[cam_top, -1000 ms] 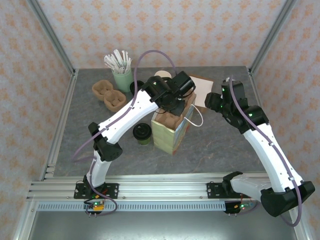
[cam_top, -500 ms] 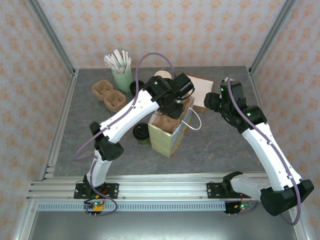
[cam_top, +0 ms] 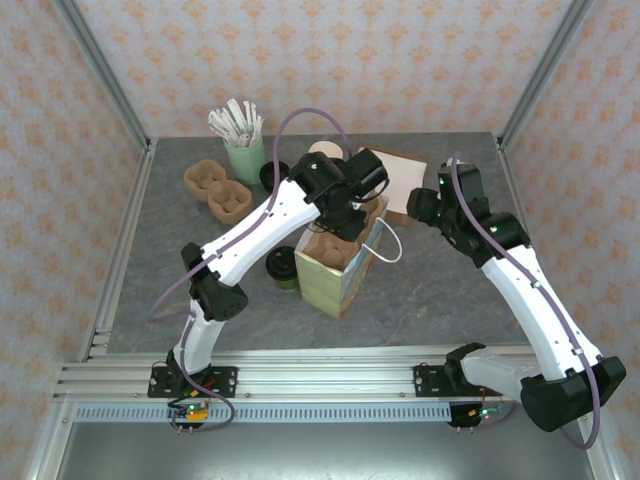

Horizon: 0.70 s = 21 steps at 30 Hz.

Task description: Pack the takeout coffee

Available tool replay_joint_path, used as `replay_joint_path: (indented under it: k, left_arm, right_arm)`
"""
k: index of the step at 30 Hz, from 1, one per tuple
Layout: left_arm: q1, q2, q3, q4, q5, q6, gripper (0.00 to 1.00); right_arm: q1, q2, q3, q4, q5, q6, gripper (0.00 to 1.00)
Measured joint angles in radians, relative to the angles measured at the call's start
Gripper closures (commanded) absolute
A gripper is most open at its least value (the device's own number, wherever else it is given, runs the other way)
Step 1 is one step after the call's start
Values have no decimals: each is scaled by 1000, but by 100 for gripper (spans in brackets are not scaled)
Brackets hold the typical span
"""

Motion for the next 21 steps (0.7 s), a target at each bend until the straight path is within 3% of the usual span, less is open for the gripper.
replay_joint_path:
  k: [21]
  left_arm:
    - [0, 10, -21, -2, 0, -20, 77]
  right_arm:
    - [0, 0, -23, 23, 0, 0, 37]
